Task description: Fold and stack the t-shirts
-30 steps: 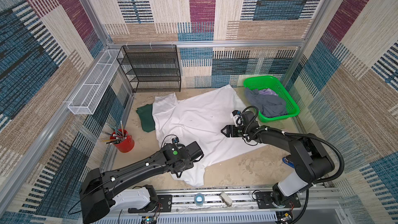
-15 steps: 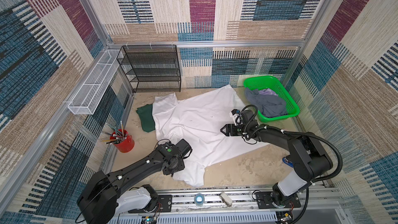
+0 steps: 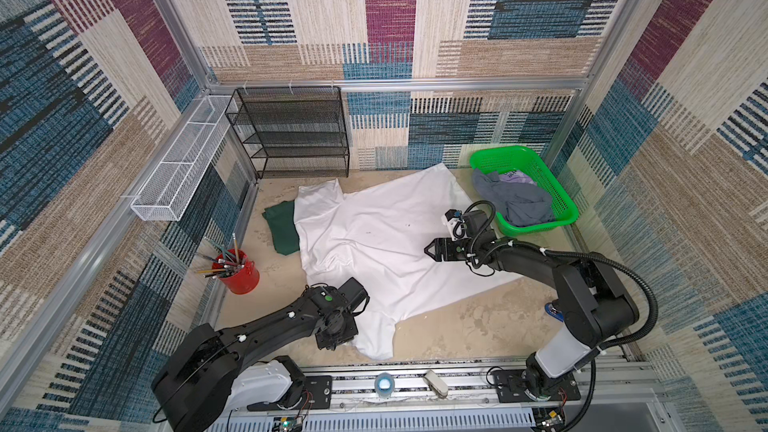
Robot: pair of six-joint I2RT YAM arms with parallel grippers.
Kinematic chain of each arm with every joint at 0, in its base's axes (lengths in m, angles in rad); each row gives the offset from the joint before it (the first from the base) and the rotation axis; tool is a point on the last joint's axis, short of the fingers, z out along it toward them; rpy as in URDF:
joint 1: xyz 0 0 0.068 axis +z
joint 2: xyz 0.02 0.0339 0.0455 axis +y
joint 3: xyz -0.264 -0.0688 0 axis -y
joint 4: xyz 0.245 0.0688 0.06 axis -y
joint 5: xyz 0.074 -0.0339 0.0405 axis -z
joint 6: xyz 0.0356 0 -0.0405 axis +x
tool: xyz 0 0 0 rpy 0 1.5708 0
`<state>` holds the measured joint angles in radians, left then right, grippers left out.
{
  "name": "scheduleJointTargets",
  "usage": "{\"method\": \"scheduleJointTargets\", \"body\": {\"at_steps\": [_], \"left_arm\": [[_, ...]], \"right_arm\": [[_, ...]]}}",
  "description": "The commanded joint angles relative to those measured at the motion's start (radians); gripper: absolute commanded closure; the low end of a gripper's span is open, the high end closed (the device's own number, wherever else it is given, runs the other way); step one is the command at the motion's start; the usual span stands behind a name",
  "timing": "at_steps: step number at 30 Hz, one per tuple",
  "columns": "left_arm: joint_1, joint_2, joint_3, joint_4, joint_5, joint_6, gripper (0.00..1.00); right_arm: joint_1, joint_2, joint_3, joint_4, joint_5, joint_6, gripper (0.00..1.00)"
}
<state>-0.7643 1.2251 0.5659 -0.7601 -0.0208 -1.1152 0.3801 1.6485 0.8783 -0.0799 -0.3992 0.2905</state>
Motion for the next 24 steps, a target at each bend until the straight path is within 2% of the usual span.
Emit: {"method": "scheduleJointTargets", "body": {"at_steps": [1,2,10,14,16,22,24], "left_arm": [[-0.001,-0.002,0.005,-0.007,-0.024,0.004,0.97],[0.000,-0.024,0.014,-0.044,-0.041,0.005,1.00],[-0.001,-0.249,0.188,-0.409,-0.131,-0.007,1.00],[-0.001,-0.272,0.277,-0.405,-0.143,0.013,1.00],[-0.001,-0.211,0.329,-0.336,-0.140,0.051,1.00],[-0.001,0.160,0.506,-0.105,-0.050,0.180,1.00],[-0.001,0.285,0.544,-0.049,-0.049,0.200,1.00]], "right_arm": [[0.000,-0.014,-0.007,0.004,0.005,-0.007,0.18],[0.000,-0.016,-0.012,0.010,0.003,-0.005,0.18],[0.000,0.003,-0.015,0.031,-0.009,-0.005,0.18],[0.000,0.018,-0.008,0.041,-0.015,-0.003,0.18],[0.000,0.022,-0.006,0.039,-0.015,-0.004,0.18],[0.000,0.006,-0.017,0.028,-0.005,-0.004,0.18],[0.000,0.000,-0.025,0.026,0.000,-0.005,0.18]]}}
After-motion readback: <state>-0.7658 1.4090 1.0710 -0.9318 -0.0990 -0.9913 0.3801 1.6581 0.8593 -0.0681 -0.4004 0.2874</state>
